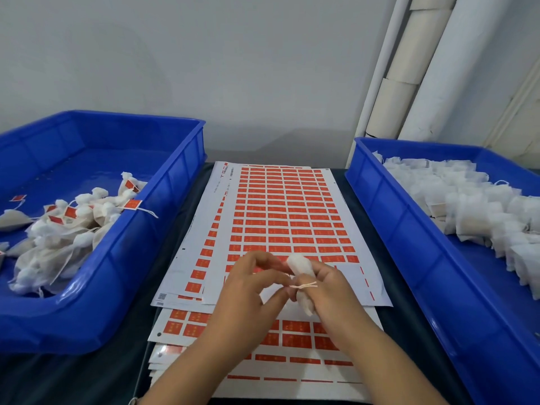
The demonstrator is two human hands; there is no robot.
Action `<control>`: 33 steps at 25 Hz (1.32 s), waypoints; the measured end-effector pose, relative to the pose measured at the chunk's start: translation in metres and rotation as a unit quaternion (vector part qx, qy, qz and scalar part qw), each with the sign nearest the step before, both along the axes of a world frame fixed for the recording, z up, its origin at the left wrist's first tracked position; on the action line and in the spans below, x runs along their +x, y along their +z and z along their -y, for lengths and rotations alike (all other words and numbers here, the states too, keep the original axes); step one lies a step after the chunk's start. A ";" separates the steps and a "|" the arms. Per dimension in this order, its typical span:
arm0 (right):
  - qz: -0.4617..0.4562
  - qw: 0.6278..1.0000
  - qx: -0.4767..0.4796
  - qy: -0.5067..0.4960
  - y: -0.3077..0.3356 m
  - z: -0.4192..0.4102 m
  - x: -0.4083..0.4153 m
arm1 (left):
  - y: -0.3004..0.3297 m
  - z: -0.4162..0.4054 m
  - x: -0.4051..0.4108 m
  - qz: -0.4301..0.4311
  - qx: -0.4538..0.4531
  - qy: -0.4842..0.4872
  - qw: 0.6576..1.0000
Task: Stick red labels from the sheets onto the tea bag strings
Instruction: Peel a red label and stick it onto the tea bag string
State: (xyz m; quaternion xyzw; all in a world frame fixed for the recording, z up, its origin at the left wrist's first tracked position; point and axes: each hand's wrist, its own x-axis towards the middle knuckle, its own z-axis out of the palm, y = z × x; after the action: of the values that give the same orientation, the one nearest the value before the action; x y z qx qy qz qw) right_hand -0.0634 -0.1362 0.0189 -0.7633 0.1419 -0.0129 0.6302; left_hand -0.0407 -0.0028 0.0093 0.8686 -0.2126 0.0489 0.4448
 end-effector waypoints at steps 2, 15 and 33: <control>-0.005 0.998 -0.044 0.037 0.002 0.002 -0.002 | 0.004 0.001 0.002 0.019 -0.005 -0.006 1.000; -0.016 0.982 -0.056 0.178 0.000 -0.005 -0.009 | 0.001 0.004 0.008 -0.125 -0.131 -0.021 0.983; -0.016 0.986 -0.023 0.165 -0.012 -0.010 0.000 | -0.003 0.011 0.012 -0.127 -0.164 0.077 0.975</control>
State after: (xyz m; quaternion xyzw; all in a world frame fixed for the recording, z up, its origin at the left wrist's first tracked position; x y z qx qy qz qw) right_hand -0.0636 -0.1261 0.0067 -0.7904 0.0236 0.0998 0.6040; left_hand -0.0284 -0.0143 0.0063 0.7965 -0.0762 0.0064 0.5998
